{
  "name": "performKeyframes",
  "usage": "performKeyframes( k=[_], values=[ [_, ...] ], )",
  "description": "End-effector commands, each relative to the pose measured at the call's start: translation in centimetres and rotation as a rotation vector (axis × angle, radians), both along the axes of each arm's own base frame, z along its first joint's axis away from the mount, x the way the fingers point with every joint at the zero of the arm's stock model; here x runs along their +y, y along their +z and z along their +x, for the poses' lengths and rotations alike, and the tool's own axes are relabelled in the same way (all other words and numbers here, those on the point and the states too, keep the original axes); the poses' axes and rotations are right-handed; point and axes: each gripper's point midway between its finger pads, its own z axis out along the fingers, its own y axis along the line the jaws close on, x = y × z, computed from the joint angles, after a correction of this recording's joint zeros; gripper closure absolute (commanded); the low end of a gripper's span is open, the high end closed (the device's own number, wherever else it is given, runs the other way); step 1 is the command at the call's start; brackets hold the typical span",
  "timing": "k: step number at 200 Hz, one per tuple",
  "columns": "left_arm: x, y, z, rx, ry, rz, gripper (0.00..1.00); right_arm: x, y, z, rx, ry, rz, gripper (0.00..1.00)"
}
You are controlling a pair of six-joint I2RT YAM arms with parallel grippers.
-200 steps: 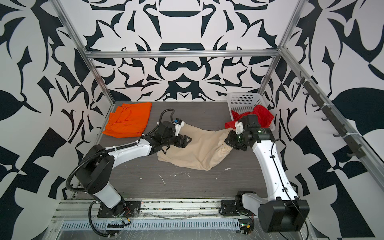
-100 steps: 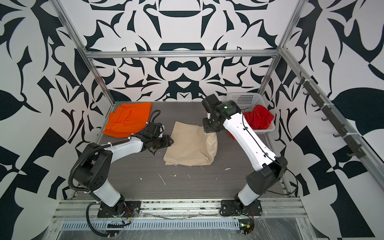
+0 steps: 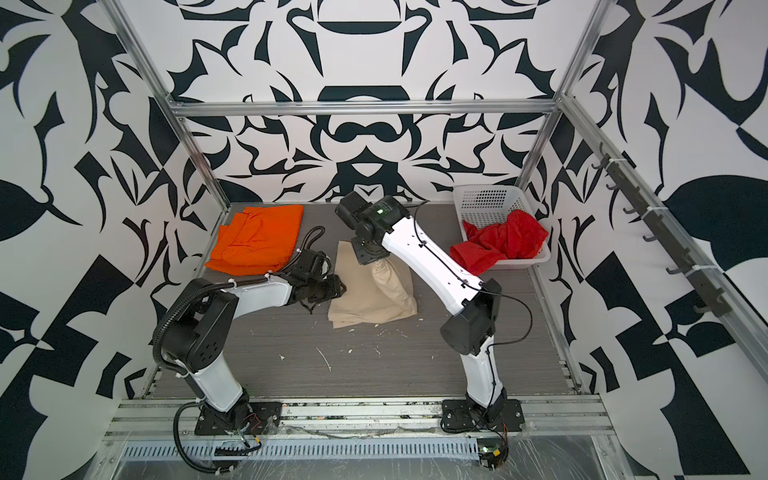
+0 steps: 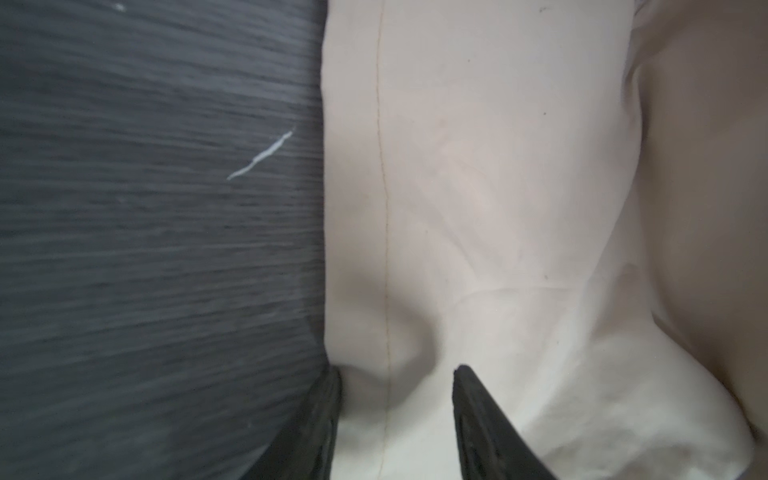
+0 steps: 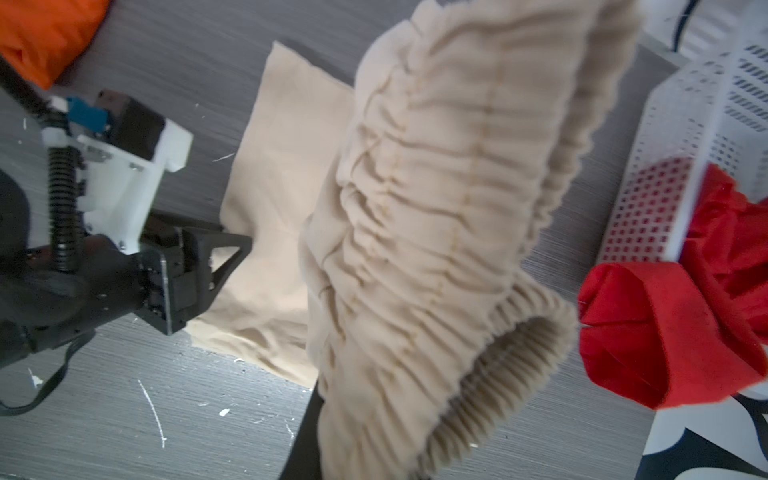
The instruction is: Fold and stack the shorts
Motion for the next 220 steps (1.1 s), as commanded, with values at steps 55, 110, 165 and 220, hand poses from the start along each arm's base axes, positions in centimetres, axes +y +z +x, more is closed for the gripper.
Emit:
performKeyframes(
  k=[55, 110, 165, 220],
  values=[
    [3.1, -0.5, -1.4, 0.061, 0.081, 0.004, 0.45, 6.8, -7.0, 0.8, 0.127, 0.06, 0.109, 0.82],
    [7.4, 2.3, -2.0, 0.043, 0.221, -0.167, 0.33, 11.8, -11.4, 1.4, 0.208, 0.113, 0.267, 0.3],
    [8.0, 5.3, -2.2, 0.026, 0.278, -0.412, 0.21, 11.9, -3.6, 0.8, 0.122, 0.173, 0.503, 0.17],
    [6.8, 5.4, -2.2, 0.037, 0.27, -0.536, 0.17, 6.1, -8.3, 1.8, 0.215, -0.025, 0.572, 0.21]
  ],
)
